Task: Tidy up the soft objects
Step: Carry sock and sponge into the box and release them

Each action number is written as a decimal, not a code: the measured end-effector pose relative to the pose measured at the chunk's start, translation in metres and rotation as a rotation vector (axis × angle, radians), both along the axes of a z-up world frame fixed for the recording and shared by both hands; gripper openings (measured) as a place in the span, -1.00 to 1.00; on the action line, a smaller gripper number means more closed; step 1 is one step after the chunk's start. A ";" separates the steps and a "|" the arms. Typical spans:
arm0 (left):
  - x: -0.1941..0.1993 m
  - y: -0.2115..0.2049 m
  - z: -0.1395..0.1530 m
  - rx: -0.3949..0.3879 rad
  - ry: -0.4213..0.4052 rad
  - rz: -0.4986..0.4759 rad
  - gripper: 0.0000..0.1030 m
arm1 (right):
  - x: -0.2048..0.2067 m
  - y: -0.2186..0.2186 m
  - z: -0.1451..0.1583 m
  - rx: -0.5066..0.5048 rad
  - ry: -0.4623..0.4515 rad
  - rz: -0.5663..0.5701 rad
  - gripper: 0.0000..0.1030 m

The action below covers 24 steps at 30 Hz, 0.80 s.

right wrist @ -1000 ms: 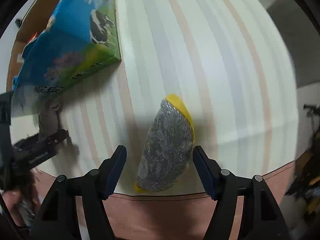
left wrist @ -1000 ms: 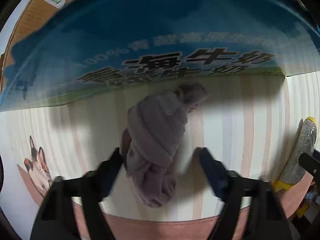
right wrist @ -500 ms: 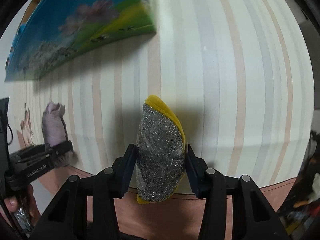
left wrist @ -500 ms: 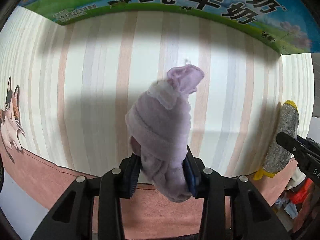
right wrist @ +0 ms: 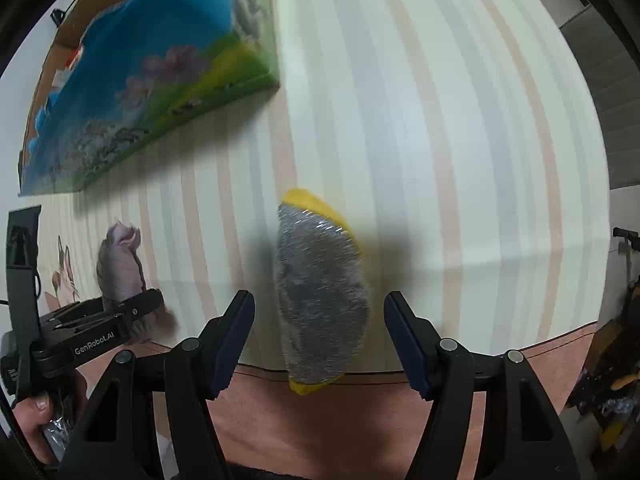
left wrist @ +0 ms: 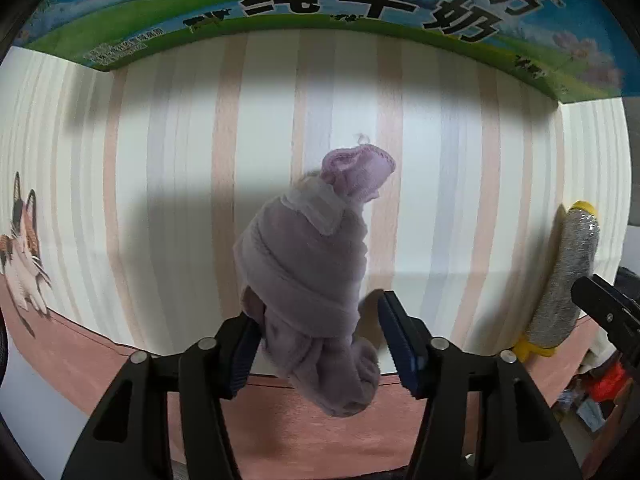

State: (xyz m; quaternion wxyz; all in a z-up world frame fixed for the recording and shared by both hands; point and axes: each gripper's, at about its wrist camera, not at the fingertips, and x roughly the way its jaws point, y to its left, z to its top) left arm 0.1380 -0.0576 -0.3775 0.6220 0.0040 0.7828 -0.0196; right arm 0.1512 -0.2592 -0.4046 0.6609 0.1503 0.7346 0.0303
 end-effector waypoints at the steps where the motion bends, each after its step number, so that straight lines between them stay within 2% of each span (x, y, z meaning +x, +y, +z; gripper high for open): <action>1: -0.002 -0.006 -0.002 0.026 -0.005 -0.011 -0.28 | -0.002 0.001 -0.003 -0.006 -0.004 0.006 0.35; 2: -0.009 -0.015 -0.001 0.023 -0.005 -0.015 -0.37 | -0.002 0.005 -0.004 -0.023 -0.014 0.014 0.35; 4: -0.011 -0.018 0.004 0.019 -0.003 -0.018 -0.40 | -0.003 0.022 -0.011 -0.098 -0.032 0.058 0.30; 5: -0.013 -0.018 0.007 0.024 -0.014 -0.022 -0.41 | -0.004 0.028 -0.013 -0.145 -0.045 0.088 0.06; 7: -0.019 -0.021 0.015 0.034 -0.035 -0.029 -0.41 | -0.006 0.039 -0.018 -0.190 -0.059 0.134 -0.03; 10: -0.026 -0.022 0.030 0.026 -0.059 -0.025 -0.41 | -0.009 0.045 -0.015 -0.201 -0.065 0.160 -0.08; 12: -0.029 -0.021 0.051 -0.002 -0.077 -0.007 -0.41 | -0.009 0.047 0.000 -0.160 -0.073 0.166 -0.08; 15: -0.026 -0.018 0.095 -0.086 -0.117 0.035 -0.41 | -0.002 0.049 0.052 -0.076 -0.146 0.175 -0.08; 18: -0.005 -0.018 0.158 -0.162 -0.214 0.047 -0.41 | 0.019 0.049 0.115 -0.025 -0.256 0.191 -0.08; 21: 0.032 -0.010 0.200 -0.148 -0.305 0.024 -0.41 | 0.057 0.054 0.171 -0.025 -0.370 0.230 -0.08; 24: 0.078 0.016 0.217 -0.060 -0.365 0.010 -0.41 | 0.103 0.063 0.198 -0.067 -0.430 0.271 -0.08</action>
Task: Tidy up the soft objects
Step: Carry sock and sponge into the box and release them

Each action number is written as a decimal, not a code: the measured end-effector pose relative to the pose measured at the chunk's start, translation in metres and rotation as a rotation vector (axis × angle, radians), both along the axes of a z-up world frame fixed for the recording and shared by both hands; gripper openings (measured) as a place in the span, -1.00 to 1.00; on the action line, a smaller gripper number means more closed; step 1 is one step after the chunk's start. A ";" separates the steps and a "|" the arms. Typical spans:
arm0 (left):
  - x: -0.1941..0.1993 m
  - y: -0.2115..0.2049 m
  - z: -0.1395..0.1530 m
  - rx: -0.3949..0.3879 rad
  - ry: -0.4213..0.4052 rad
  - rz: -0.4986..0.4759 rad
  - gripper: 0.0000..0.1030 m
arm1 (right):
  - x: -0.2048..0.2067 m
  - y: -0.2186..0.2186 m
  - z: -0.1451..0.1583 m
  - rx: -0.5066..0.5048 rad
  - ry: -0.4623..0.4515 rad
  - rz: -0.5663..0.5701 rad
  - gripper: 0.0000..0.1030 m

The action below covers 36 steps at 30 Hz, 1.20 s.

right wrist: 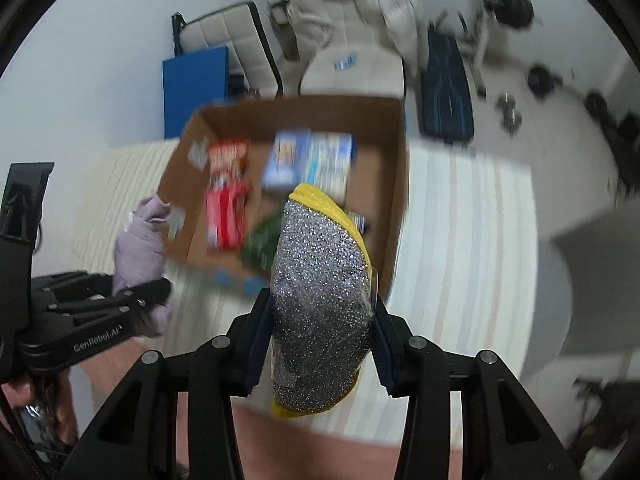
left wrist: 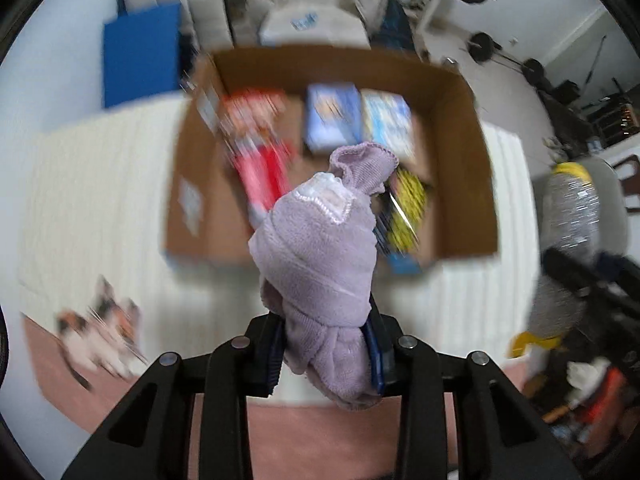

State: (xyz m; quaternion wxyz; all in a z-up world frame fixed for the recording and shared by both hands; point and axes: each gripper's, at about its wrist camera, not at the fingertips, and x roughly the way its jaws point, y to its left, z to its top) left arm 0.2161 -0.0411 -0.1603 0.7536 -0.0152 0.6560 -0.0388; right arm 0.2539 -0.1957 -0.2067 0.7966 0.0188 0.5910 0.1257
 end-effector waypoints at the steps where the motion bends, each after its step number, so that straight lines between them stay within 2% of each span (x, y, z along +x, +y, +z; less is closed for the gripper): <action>1: 0.015 0.007 -0.003 0.028 -0.005 0.005 -0.41 | 0.017 0.007 0.001 -0.021 -0.012 0.004 -0.08; 4: 0.055 0.034 -0.015 0.080 0.033 0.032 -0.41 | 0.066 0.014 -0.004 -0.052 0.008 0.005 -0.08; 11: 0.102 0.060 -0.089 0.198 0.204 0.030 -0.40 | 0.144 0.027 -0.058 -0.136 0.112 -0.015 -0.09; 15: 0.109 0.070 -0.126 0.198 0.322 0.041 -0.40 | 0.161 0.028 -0.084 -0.196 0.145 -0.004 -0.08; 21: 0.114 0.069 -0.154 0.221 0.392 0.044 -0.34 | 0.184 0.033 -0.122 -0.299 0.181 -0.007 -0.05; 23: 0.114 0.070 -0.157 0.205 0.407 0.055 -0.31 | 0.190 0.031 -0.131 -0.320 0.203 -0.017 -0.01; 24: 0.115 0.072 -0.158 0.193 0.406 0.060 -0.26 | 0.192 0.031 -0.133 -0.320 0.208 -0.021 0.01; 26: 0.118 0.075 -0.160 0.189 0.400 0.064 0.12 | 0.195 0.029 -0.133 -0.326 0.200 -0.029 0.25; 27: 0.118 0.076 -0.158 0.187 0.391 0.067 0.25 | 0.196 0.030 -0.133 -0.315 0.199 -0.024 0.35; 28: 0.120 0.077 -0.157 0.184 0.383 0.069 0.50 | 0.196 0.029 -0.133 -0.305 0.203 -0.021 0.39; 29: 0.121 0.078 -0.155 0.184 0.376 0.073 0.64 | 0.196 0.030 -0.133 -0.307 0.205 -0.018 0.40; 36: 0.119 0.084 -0.142 0.177 0.342 0.086 0.65 | 0.192 0.032 -0.127 -0.277 0.190 -0.015 0.76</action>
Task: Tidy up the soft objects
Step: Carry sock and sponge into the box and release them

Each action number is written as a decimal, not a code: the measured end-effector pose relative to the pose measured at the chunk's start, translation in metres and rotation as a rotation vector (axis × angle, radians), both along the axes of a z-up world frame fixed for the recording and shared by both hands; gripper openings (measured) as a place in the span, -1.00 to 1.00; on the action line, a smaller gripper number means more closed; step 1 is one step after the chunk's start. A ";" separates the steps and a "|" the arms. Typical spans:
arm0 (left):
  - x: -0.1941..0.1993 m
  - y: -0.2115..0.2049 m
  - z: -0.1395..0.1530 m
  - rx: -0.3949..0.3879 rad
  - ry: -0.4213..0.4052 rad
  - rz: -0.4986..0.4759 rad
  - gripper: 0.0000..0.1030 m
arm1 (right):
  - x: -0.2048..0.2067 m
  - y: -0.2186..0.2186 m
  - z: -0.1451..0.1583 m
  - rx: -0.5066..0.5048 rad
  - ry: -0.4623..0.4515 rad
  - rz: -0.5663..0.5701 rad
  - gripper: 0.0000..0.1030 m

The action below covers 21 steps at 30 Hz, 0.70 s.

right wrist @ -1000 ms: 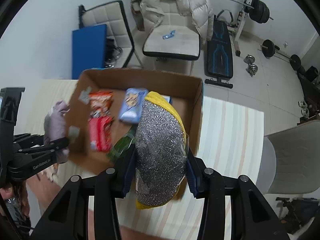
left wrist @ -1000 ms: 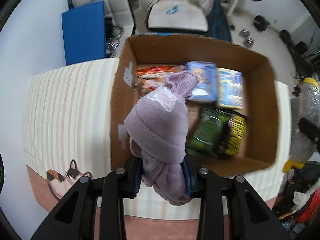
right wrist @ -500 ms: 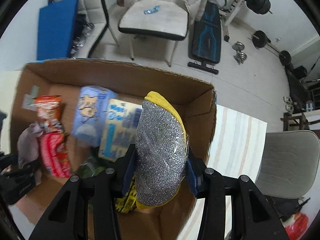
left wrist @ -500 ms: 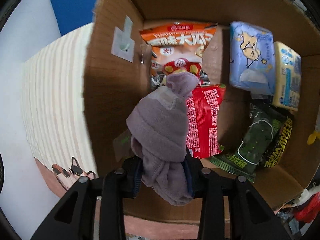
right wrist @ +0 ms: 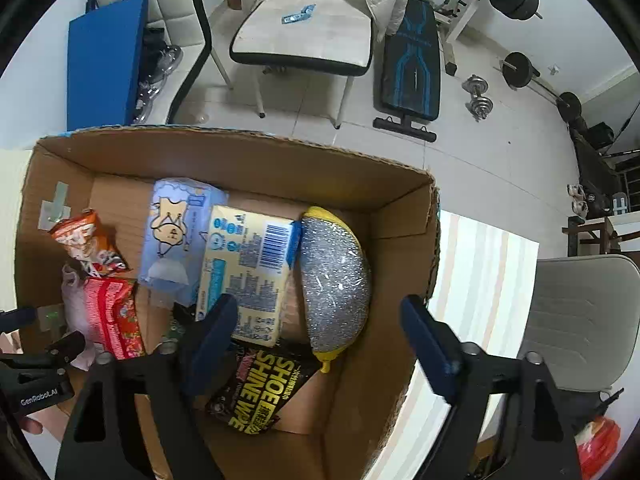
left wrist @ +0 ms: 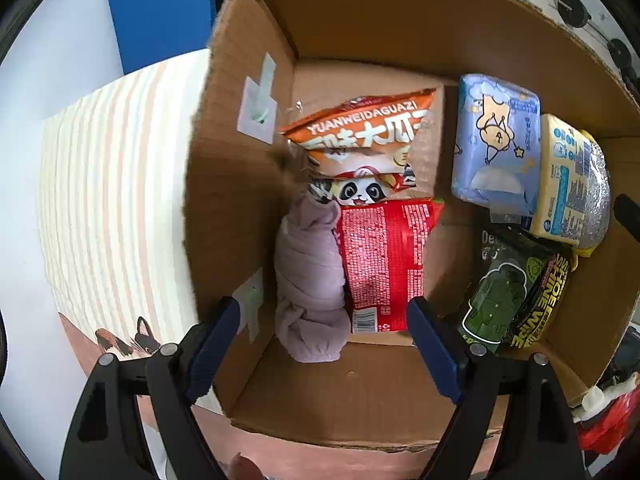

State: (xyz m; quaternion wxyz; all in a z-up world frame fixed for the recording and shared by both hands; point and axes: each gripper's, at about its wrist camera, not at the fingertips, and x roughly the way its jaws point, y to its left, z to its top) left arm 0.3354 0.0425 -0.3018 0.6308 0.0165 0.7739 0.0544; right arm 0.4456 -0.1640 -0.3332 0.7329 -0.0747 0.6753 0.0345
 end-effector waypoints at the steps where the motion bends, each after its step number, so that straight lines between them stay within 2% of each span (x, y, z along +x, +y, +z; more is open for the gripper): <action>1: -0.001 0.001 0.002 0.001 -0.008 0.000 0.65 | -0.002 0.001 0.001 0.005 -0.002 -0.002 0.83; 4: -0.004 0.005 0.008 -0.018 -0.019 0.012 0.66 | -0.009 0.002 0.007 0.006 -0.016 -0.006 1.00; 10: -0.013 0.007 0.036 -0.063 -0.112 0.045 0.74 | -0.028 -0.002 0.024 0.051 -0.048 -0.043 1.00; 13: -0.024 0.005 0.053 -0.093 -0.174 0.053 0.86 | -0.045 -0.004 0.034 0.088 -0.063 -0.057 1.00; 16: -0.039 -0.002 0.070 -0.088 -0.233 0.043 0.86 | -0.068 -0.006 0.040 0.139 -0.053 -0.079 1.00; 21: -0.065 -0.018 0.094 -0.066 -0.331 0.027 0.86 | -0.108 -0.005 0.050 0.150 -0.077 -0.086 1.00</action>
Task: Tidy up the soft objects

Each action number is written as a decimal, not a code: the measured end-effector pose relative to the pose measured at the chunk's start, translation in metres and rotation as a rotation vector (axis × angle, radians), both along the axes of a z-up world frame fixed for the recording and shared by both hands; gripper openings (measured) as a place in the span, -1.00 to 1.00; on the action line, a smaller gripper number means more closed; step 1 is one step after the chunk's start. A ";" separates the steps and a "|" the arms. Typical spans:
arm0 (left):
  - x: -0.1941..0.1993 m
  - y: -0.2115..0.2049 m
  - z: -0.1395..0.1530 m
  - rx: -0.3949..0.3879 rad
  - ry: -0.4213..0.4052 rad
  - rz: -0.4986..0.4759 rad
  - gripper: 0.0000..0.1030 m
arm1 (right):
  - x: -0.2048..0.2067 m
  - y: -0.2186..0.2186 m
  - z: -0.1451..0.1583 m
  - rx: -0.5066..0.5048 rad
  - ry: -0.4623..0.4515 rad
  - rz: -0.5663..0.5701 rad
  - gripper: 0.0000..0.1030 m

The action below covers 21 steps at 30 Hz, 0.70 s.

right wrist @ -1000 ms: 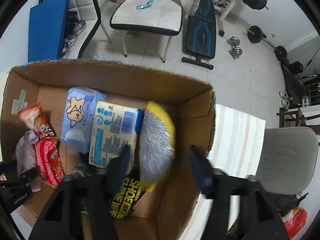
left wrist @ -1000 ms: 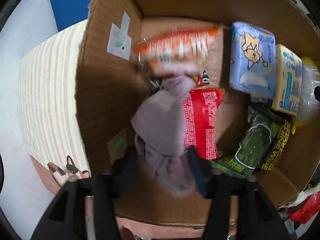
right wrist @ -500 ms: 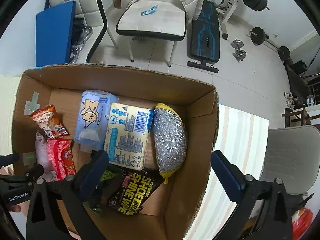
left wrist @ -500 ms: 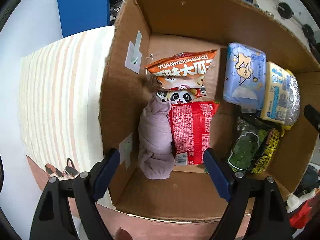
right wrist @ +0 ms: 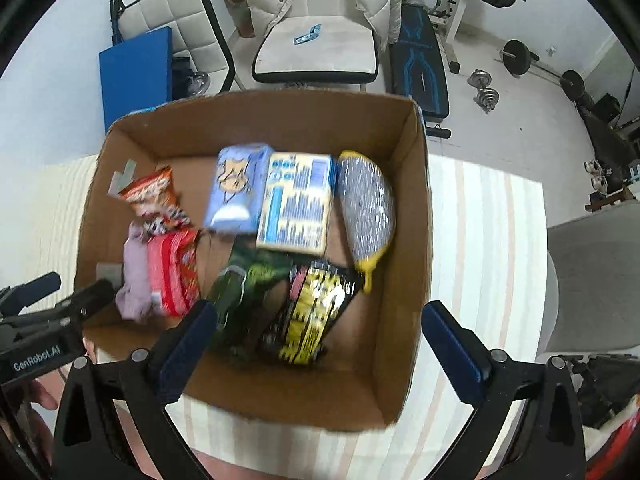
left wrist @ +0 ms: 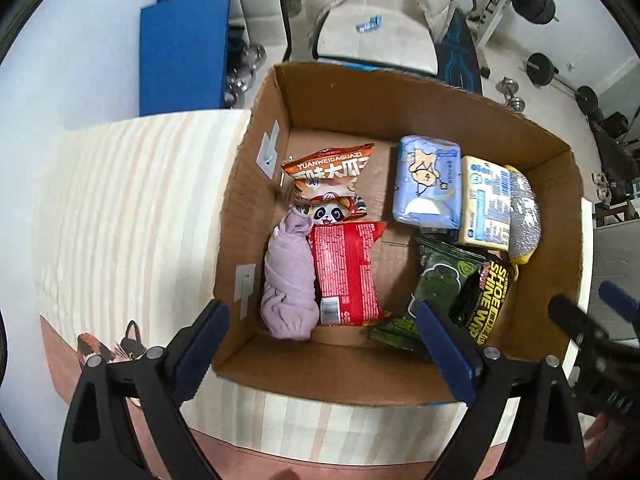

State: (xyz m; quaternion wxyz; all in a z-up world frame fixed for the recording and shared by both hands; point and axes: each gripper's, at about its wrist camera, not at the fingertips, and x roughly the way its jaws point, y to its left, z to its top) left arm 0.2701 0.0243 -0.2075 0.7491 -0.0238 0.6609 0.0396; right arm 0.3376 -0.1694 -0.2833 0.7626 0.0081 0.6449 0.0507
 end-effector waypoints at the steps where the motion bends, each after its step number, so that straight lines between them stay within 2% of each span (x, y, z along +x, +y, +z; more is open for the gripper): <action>1: -0.003 0.000 0.005 0.000 -0.014 -0.001 0.86 | -0.008 -0.001 0.003 0.002 -0.008 -0.007 1.00; 10: -0.027 -0.018 0.025 0.049 -0.112 -0.050 0.86 | -0.047 -0.009 0.032 -0.022 -0.086 -0.056 1.00; 16: -0.033 -0.020 0.040 0.031 -0.150 -0.042 0.86 | -0.057 -0.011 0.044 -0.029 -0.106 -0.064 1.00; 21: -0.045 -0.020 0.072 0.019 -0.200 -0.037 0.86 | -0.074 -0.016 0.068 -0.003 -0.136 -0.078 1.00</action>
